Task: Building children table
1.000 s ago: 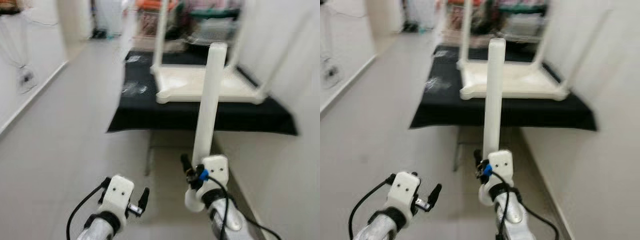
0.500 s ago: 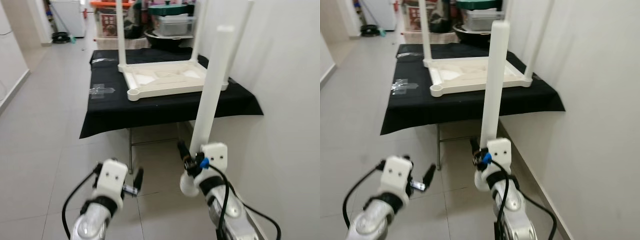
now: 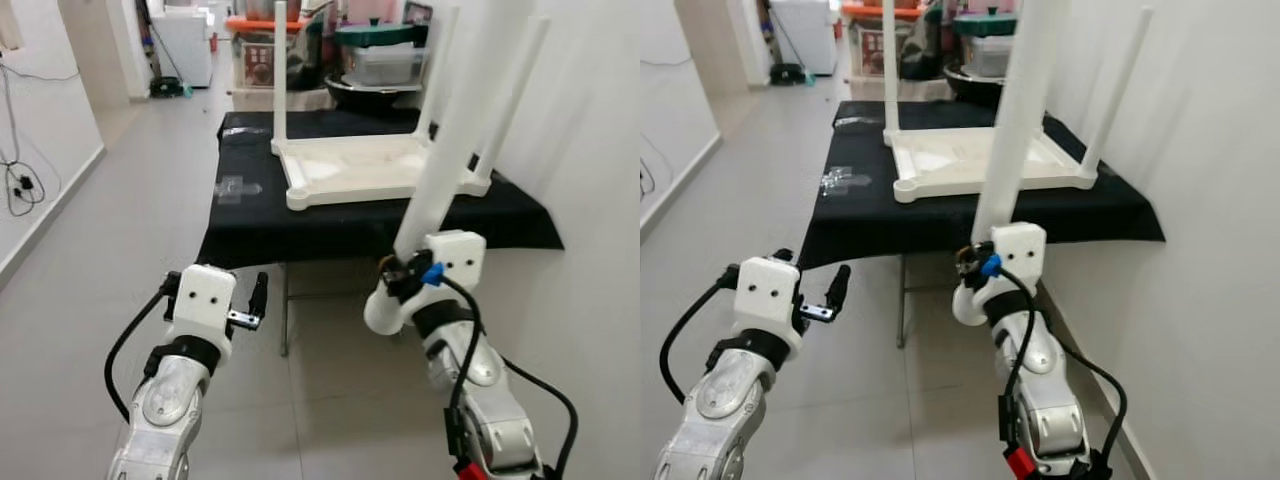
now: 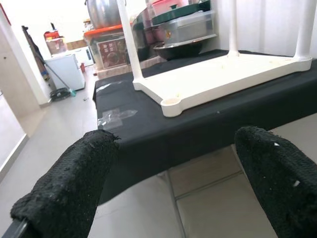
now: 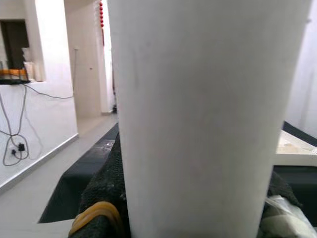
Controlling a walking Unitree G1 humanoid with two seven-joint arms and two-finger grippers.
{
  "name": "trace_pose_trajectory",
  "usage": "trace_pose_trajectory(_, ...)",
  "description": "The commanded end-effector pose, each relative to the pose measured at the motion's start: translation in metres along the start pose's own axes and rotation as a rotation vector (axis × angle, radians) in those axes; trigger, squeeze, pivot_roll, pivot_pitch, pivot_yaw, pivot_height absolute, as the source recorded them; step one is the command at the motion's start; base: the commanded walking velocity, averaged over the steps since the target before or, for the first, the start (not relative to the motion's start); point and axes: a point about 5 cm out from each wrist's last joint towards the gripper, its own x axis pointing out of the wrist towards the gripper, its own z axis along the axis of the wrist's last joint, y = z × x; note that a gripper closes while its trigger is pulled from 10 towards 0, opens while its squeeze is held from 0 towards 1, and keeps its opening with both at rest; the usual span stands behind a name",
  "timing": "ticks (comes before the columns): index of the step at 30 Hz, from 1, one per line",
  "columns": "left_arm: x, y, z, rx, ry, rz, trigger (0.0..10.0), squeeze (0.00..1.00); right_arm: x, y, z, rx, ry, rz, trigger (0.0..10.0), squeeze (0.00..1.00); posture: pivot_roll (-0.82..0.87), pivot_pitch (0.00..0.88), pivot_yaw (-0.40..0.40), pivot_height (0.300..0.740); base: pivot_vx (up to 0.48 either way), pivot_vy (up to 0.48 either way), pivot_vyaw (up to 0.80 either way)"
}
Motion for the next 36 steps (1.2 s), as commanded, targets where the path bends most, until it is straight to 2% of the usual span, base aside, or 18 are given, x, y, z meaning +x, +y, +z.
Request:
trace_pose_trajectory(1,0.0011,-0.0006,-0.0036,-0.008,0.027,-0.006,10.0,0.00,0.0022,0.0023,0.0016,0.017,0.002,0.017,10.0,0.00,0.08,0.000,-0.077,0.740,0.428,0.000,0.00)
trace_pose_trajectory(12,0.0018,-0.0055,-0.0027,-0.023,0.036,-0.016,10.0,0.00,0.0006,0.0106,0.0015,0.037,0.008,0.069,10.0,0.00,0.08,0.000,-0.077,0.740,0.439,0.000,0.00)
trace_pose_trajectory(14,0.0023,-0.0059,-0.0025,-0.026,0.038,-0.018,10.0,0.00,0.0010,0.0110,0.0019,0.033,0.007,0.071,10.0,0.00,0.09,0.000,-0.078,0.740,0.435,0.000,0.71)
trace_pose_trajectory(17,0.0026,-0.0060,-0.0022,-0.026,0.038,-0.018,10.0,0.00,0.0013,0.0107,0.0020,0.033,0.009,0.069,10.0,0.00,0.08,0.000,-0.078,0.740,0.465,0.000,0.67)
trace_pose_trajectory(32,0.0046,-0.0041,-0.0005,-0.027,0.037,-0.006,10.0,0.00,0.0047,0.0070,0.0023,0.045,0.018,0.053,10.0,0.00,0.09,0.000,-0.086,0.740,0.423,0.000,0.00)
trace_pose_trajectory(36,0.0062,-0.0027,-0.0002,-0.034,0.039,-0.003,10.0,0.00,0.0052,0.0075,0.0020,0.038,0.020,0.053,10.0,0.00,0.09,0.000,-0.087,0.740,0.000,0.000,0.00)
